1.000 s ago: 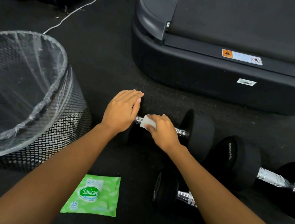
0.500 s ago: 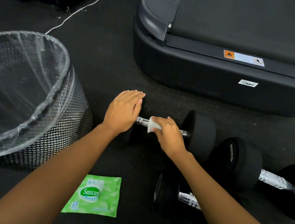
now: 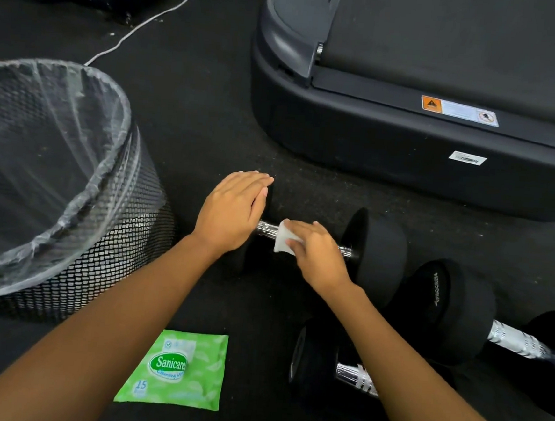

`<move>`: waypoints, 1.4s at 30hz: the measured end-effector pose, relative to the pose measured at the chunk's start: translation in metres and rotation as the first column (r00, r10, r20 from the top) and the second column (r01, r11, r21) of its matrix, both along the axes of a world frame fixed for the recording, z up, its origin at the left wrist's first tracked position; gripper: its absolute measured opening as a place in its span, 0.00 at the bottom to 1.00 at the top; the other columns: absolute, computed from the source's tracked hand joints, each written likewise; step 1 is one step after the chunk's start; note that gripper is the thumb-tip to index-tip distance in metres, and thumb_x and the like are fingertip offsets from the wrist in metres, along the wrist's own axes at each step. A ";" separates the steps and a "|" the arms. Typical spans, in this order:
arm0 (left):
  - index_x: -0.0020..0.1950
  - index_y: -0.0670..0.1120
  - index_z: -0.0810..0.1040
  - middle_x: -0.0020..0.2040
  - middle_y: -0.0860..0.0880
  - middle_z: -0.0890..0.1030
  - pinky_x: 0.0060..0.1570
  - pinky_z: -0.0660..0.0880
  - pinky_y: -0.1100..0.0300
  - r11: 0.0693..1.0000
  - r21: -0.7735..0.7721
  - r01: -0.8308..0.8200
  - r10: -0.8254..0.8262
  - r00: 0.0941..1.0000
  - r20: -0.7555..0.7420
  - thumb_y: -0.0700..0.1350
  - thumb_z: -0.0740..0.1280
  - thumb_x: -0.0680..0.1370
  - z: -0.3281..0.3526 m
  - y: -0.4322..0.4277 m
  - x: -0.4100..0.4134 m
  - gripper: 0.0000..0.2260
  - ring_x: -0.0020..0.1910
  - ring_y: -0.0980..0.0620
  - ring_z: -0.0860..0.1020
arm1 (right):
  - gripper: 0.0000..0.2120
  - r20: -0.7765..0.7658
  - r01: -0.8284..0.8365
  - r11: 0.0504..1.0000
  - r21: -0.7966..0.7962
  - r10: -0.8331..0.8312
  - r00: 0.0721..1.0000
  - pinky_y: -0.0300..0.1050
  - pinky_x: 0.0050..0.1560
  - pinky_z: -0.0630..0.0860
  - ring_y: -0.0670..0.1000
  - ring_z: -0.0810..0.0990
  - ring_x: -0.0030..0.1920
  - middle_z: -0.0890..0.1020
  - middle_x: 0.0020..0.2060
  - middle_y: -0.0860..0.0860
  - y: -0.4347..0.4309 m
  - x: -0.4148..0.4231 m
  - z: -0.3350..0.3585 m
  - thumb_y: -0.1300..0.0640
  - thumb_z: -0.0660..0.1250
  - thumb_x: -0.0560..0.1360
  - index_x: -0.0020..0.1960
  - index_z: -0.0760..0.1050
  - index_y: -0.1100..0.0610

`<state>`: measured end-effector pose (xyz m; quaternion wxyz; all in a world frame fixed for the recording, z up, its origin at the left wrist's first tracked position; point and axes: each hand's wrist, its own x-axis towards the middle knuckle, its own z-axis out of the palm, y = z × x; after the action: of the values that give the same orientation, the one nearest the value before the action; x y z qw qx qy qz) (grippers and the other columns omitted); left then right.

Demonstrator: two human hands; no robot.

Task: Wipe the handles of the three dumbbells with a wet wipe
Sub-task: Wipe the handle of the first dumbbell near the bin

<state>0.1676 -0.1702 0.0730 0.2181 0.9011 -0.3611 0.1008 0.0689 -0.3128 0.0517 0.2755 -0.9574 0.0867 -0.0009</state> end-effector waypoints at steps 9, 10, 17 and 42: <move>0.64 0.43 0.75 0.62 0.46 0.78 0.67 0.59 0.59 1.000 0.005 -0.009 0.009 1.000 -0.015 0.47 0.52 0.81 0.000 -0.002 0.002 0.19 0.65 0.51 0.73 | 0.12 -0.053 0.046 0.990 -0.130 -0.054 0.997 0.45 0.67 0.60 0.57 0.76 0.56 0.80 0.54 0.57 0.033 0.033 -0.002 0.64 0.60 0.78 0.60 0.74 0.60; 0.64 0.43 0.75 0.61 0.46 0.78 0.67 0.59 0.59 1.000 0.006 -0.007 0.007 1.000 -0.011 0.48 0.50 0.80 0.000 -0.002 0.002 0.20 0.64 0.51 0.73 | 0.13 -0.044 0.034 0.991 -0.133 -0.040 0.998 0.45 0.68 0.59 0.56 0.76 0.57 0.79 0.55 0.57 0.032 0.032 -0.001 0.64 0.60 0.77 0.61 0.73 0.60; 0.64 0.43 0.75 0.61 0.46 0.78 0.67 0.59 0.60 1.000 0.001 0.002 -0.002 1.000 -0.003 0.48 0.50 0.80 0.000 0.000 0.001 0.21 0.64 0.52 0.73 | 0.14 -0.038 0.055 0.997 -0.061 -0.058 0.998 0.43 0.68 0.58 0.53 0.76 0.59 0.79 0.58 0.56 0.008 0.014 0.001 0.59 0.56 0.80 0.63 0.73 0.60; 0.63 0.42 0.76 0.61 0.46 0.79 0.67 0.59 0.60 1.000 0.001 -0.006 0.006 1.000 -0.008 0.48 0.50 0.80 0.001 0.000 0.000 0.21 0.64 0.52 0.73 | 0.13 -0.022 -0.046 0.997 -0.065 0.044 0.999 0.45 0.61 0.66 0.52 0.72 0.58 0.77 0.55 0.53 0.015 0.023 0.002 0.55 0.63 0.77 0.60 0.71 0.57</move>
<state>0.1674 -0.1703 0.0745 0.2190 0.9025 -0.3576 0.0978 0.0914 -0.2979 0.0534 0.2431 -0.9676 0.0678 0.0121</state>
